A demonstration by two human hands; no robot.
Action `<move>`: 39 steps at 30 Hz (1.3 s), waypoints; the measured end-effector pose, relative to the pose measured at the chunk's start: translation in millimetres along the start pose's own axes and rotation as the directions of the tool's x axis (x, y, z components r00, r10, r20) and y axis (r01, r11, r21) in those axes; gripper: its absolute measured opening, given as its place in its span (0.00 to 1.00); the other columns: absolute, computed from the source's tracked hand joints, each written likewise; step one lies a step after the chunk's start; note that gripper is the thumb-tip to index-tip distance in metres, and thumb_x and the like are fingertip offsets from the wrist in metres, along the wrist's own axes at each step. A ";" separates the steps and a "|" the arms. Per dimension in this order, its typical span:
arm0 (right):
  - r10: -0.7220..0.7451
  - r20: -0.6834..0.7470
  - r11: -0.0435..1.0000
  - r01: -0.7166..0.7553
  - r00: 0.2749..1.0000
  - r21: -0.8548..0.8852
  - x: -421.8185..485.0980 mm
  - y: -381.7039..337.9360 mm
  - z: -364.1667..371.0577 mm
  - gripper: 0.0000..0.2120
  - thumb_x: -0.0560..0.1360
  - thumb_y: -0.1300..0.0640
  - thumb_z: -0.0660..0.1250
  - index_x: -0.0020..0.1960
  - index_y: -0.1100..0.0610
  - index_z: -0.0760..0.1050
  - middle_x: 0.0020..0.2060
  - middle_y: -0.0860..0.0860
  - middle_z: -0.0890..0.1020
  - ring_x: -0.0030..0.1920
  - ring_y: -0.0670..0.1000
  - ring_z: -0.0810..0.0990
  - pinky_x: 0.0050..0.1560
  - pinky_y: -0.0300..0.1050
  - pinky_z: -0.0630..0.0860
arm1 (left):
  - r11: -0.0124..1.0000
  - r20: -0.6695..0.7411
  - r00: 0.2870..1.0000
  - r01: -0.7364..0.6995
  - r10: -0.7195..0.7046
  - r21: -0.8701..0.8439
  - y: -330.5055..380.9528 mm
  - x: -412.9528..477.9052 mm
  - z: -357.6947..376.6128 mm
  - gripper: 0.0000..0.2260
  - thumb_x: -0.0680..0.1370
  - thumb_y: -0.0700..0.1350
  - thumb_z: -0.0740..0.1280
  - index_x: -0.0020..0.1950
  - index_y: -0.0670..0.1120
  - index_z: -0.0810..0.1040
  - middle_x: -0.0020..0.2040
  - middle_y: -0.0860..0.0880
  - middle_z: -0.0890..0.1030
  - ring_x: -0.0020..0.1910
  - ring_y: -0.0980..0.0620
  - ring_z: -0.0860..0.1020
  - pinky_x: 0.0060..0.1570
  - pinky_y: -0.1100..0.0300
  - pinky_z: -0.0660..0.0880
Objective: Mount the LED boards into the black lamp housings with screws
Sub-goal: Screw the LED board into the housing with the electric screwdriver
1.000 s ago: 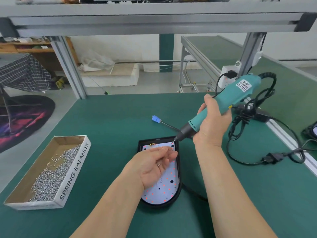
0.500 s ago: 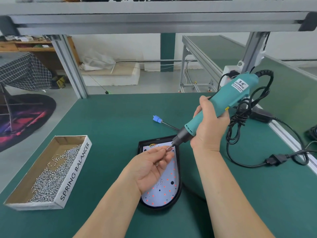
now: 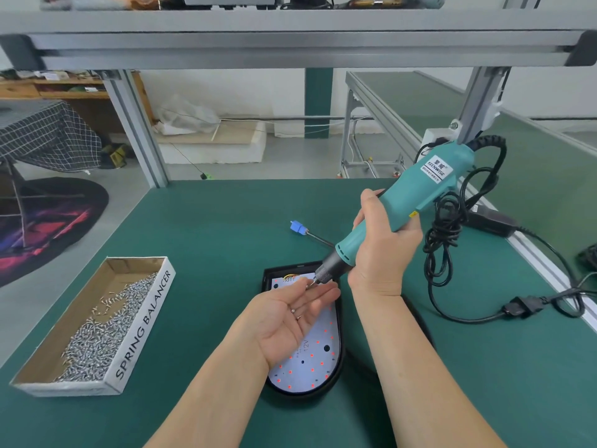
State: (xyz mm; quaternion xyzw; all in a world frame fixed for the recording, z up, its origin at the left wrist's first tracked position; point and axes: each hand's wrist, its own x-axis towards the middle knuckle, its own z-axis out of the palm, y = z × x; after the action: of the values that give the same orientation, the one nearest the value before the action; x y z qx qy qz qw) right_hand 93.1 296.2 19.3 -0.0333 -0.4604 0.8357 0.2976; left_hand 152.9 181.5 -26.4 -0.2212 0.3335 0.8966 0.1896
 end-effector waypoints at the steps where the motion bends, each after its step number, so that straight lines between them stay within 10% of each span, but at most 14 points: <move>1: -0.005 -0.003 1.000 0.005 1.000 -0.002 -0.6 0.5 0.6 0.06 0.70 0.60 0.72 0.38 0.53 0.75 0.28 0.49 0.73 0.29 0.50 0.71 0.33 0.40 0.71 | 1.000 -0.007 1.000 -0.002 0.002 0.002 0.1 -0.4 0.4 0.10 0.83 0.37 0.62 0.56 0.30 0.76 0.50 0.34 0.85 0.42 0.41 0.87 0.26 0.64 0.78; 39: -0.192 0.080 0.976 0.199 0.978 -0.087 -13.1 -5.4 3.5 0.05 0.70 0.55 0.71 0.40 0.53 0.75 0.31 0.52 0.76 0.31 0.51 0.74 0.36 0.42 0.73 | 0.998 -0.156 0.987 -0.048 0.042 -0.035 -1.6 -7.3 13.7 0.07 0.82 0.37 0.64 0.48 0.34 0.77 0.41 0.37 0.86 0.33 0.46 0.86 0.22 0.67 0.76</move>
State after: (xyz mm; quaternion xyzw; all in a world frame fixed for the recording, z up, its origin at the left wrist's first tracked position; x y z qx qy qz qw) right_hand 105.2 288.8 22.7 0.0278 -0.5107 0.7803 0.3600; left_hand 156.1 190.6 -14.1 -0.2866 0.3347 0.8870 0.1382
